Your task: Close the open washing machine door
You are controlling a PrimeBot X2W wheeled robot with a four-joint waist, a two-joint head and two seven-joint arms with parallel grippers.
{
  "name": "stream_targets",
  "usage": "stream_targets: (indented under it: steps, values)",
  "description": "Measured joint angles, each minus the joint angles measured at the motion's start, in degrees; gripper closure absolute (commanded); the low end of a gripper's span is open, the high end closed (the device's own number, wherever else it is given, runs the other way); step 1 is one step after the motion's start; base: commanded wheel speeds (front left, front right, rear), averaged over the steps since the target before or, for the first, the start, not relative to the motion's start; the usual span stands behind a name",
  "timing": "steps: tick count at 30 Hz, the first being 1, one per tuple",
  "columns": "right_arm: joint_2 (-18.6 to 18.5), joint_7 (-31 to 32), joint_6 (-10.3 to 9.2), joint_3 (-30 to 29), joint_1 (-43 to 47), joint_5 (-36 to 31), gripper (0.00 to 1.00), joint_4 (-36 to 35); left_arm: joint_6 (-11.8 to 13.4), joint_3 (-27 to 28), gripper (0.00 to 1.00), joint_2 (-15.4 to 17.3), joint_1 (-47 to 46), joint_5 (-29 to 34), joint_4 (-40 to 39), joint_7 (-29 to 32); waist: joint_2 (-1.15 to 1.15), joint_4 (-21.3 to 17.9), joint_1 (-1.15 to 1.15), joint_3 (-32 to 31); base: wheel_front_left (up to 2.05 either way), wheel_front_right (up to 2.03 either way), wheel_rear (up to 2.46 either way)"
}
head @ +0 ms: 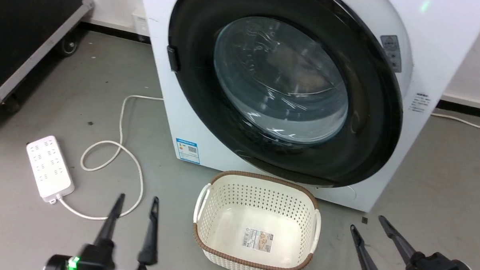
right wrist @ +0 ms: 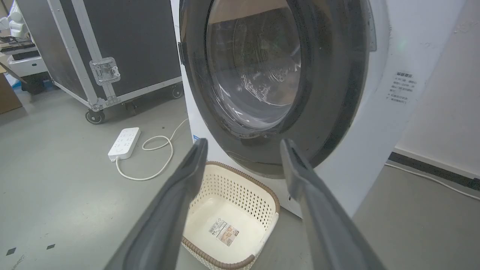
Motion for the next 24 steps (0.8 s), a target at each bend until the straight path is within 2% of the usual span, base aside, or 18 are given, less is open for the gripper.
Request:
stream_targets:
  steps: [3,4,5,9,15,19,24]
  values:
    - [-0.3,0.0,0.0,1.6,0.0,0.1,0.0,-0.1,1.1,-2.0,0.0,0.6,1.0,6.4,0.1,0.0,0.0,0.8,0.01,-0.1,0.0,0.0,0.0]
    - [-0.6,0.0,0.0,2.9,0.0,0.7,0.45,-0.2,1.5,-2.4,0.0,0.5,1.2,7.1,0.4,0.0,0.0,1.1,0.01,0.1,0.0,0.0,0.0]
    - [-0.9,0.0,0.0,3.7,0.0,0.9,1.0,-0.6,2.1,-2.5,0.0,0.0,1.3,7.0,0.4,0.0,0.0,1.2,0.01,0.3,0.0,0.0,0.0]
    - [-3.8,0.0,0.08,5.7,-2.2,2.3,1.0,-2.1,3.4,-2.2,0.0,-0.8,1.2,6.5,-0.4,0.0,0.0,2.1,0.01,1.7,0.0,0.0,0.0]
    - [-12.0,1.7,0.08,11.1,-12.0,6.0,1.0,-1.2,3.6,-3.0,0.0,-2.2,0.4,4.6,-1.1,0.0,0.0,3.8,0.02,4.9,0.0,0.0,0.0]
    - [-18.3,3.8,0.09,14.8,-20.2,9.8,1.0,1.2,3.7,-3.9,0.0,-2.8,-1.2,3.4,-1.0,0.0,0.0,5.2,0.02,7.9,0.0,0.0,0.0]
    - [-23.1,6.4,0.09,14.6,-29.5,15.7,1.0,6.7,4.7,-5.9,0.0,-3.3,-2.7,2.3,-1.4,0.0,0.0,7.3,0.03,11.6,0.0,0.0,0.0]
